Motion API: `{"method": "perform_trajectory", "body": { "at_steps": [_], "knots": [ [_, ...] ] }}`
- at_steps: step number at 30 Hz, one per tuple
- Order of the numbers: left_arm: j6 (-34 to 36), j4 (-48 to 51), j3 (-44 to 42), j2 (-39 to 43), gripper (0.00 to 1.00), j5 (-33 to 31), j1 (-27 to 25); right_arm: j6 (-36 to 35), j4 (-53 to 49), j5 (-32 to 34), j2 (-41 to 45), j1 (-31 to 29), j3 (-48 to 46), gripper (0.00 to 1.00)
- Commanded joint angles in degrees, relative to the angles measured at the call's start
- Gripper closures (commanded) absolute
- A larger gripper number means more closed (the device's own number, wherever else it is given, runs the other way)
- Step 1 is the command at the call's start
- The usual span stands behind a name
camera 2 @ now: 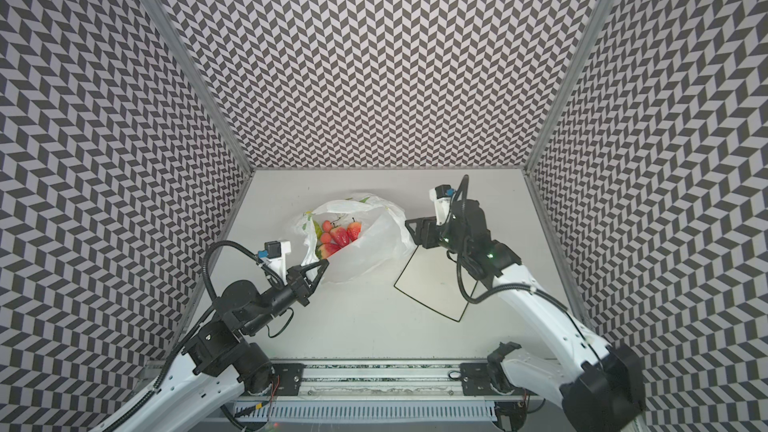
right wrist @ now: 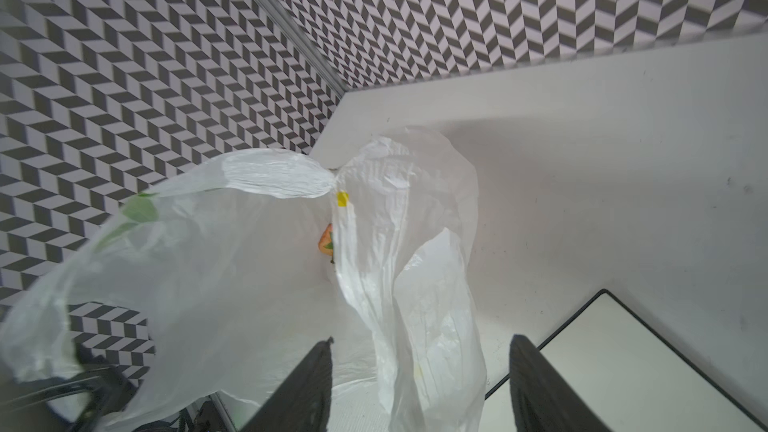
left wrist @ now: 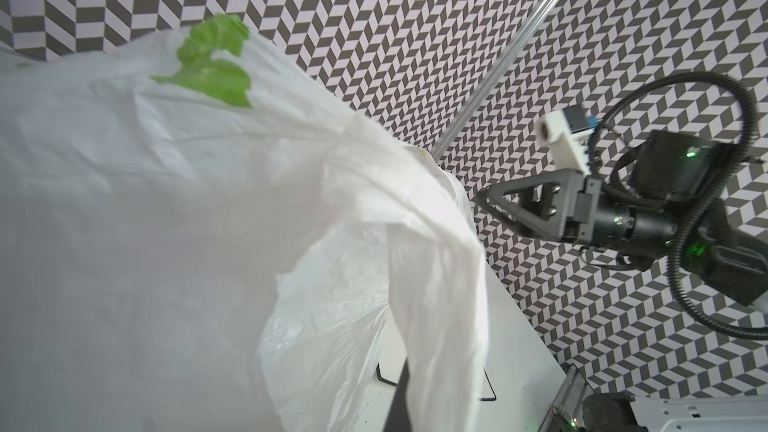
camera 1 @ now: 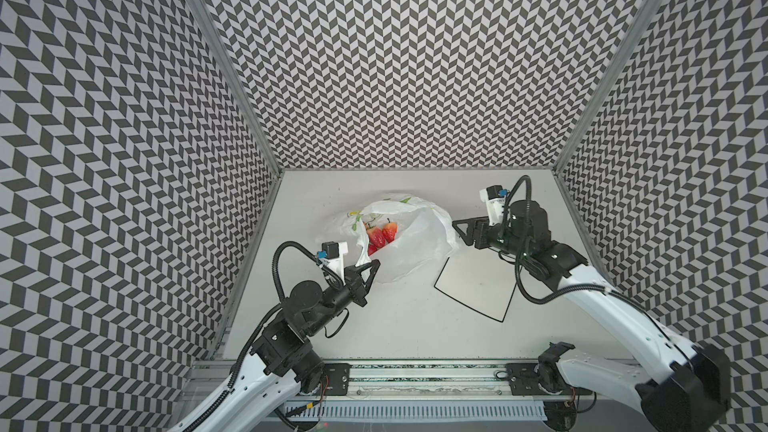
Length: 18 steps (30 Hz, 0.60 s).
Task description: Take the fake fruits out of the plastic bag
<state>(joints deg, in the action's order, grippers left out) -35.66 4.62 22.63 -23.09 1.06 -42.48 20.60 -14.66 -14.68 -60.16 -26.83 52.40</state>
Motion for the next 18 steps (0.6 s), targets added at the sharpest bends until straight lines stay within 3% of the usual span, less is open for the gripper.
{"method": "perform_trajectory", "body": {
  "at_steps": [1, 5, 7, 9, 12, 18],
  "knots": [
    [0.0, -2.7, -1.2, -0.8, 1.0, -3.6, -2.1, -2.4, -3.4, 3.6, 7.0, 0.1, -1.3, 0.36],
    [-0.3, -2.8, -2.0, -1.9, 1.0, -4.8, -3.7, -4.1, -0.8, -3.8, 12.4, -2.8, -2.6, 0.48],
    [-0.8, -2.9, -2.6, -1.8, 1.0, -5.4, -4.1, -4.7, 2.8, -4.4, 12.7, -9.5, -3.4, 0.51],
    [-1.2, -2.7, -2.8, -1.8, 1.0, -6.0, -4.3, -6.0, 5.8, -0.5, 10.3, -18.0, -3.5, 0.52],
    [-1.5, -1.9, -2.6, -1.5, 1.0, -7.3, -4.4, -6.9, 9.4, 4.0, 1.9, -27.1, -2.2, 0.54],
    [-5.0, 4.1, -1.6, 0.3, 1.0, -12.4, -4.5, -1.6, 17.8, 7.9, -18.1, -29.5, 2.5, 0.63]
  ]
}}
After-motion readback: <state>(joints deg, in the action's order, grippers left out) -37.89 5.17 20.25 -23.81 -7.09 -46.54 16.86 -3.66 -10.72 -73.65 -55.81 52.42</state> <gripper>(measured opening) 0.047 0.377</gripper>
